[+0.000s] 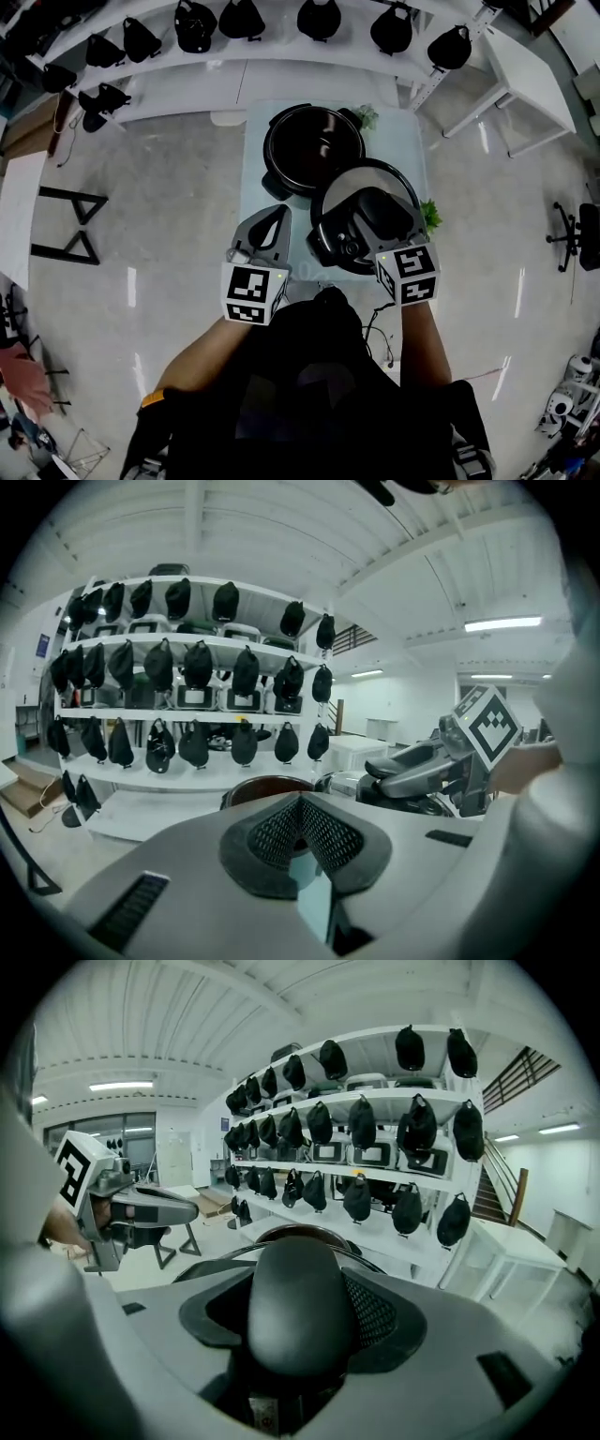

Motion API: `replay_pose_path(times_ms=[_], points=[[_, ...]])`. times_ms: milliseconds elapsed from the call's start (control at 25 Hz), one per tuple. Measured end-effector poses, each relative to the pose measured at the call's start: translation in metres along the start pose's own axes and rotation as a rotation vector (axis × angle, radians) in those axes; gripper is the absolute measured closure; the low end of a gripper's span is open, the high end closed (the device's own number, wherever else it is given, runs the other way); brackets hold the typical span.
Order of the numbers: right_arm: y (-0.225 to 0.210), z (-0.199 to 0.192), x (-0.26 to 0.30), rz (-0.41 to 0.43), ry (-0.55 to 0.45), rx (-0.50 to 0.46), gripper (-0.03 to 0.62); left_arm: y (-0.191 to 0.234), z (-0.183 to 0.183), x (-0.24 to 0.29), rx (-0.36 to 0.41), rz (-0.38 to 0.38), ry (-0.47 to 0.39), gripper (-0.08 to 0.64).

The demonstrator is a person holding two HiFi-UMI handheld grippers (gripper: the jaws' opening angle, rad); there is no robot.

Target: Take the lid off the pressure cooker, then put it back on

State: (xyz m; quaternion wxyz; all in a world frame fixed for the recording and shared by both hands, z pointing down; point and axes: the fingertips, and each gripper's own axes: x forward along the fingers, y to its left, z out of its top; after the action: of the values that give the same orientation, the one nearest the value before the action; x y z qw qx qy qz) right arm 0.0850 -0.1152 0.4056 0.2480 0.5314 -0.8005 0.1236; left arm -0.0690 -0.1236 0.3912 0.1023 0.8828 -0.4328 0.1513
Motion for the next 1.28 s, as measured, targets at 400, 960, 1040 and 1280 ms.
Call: replay_pose_path(times_ms=[400, 960, 1040, 1280], points=[[-0.002, -0.085, -0.020, -0.113, 0.073, 0.122, 0.302, -0.040, -0.058, 0.003, 0.026, -0.114, 0.097, 0.552], [-0.005, -0.194, 0.026, -0.093, 0.175, 0.123, 0.302, -0.071, -0.146, 0.034, 0.024, -0.132, 0.233, 0.552], [-0.005, -0.205, 0.036, -0.086, 0.184, 0.121, 0.302, -0.072, -0.155, 0.039, 0.029, -0.125, 0.253, 0.552], [-0.001, -0.231, 0.062, -0.055, 0.201, 0.113, 0.302, -0.075, -0.166, 0.053, 0.044, -0.112, 0.266, 0.552]])
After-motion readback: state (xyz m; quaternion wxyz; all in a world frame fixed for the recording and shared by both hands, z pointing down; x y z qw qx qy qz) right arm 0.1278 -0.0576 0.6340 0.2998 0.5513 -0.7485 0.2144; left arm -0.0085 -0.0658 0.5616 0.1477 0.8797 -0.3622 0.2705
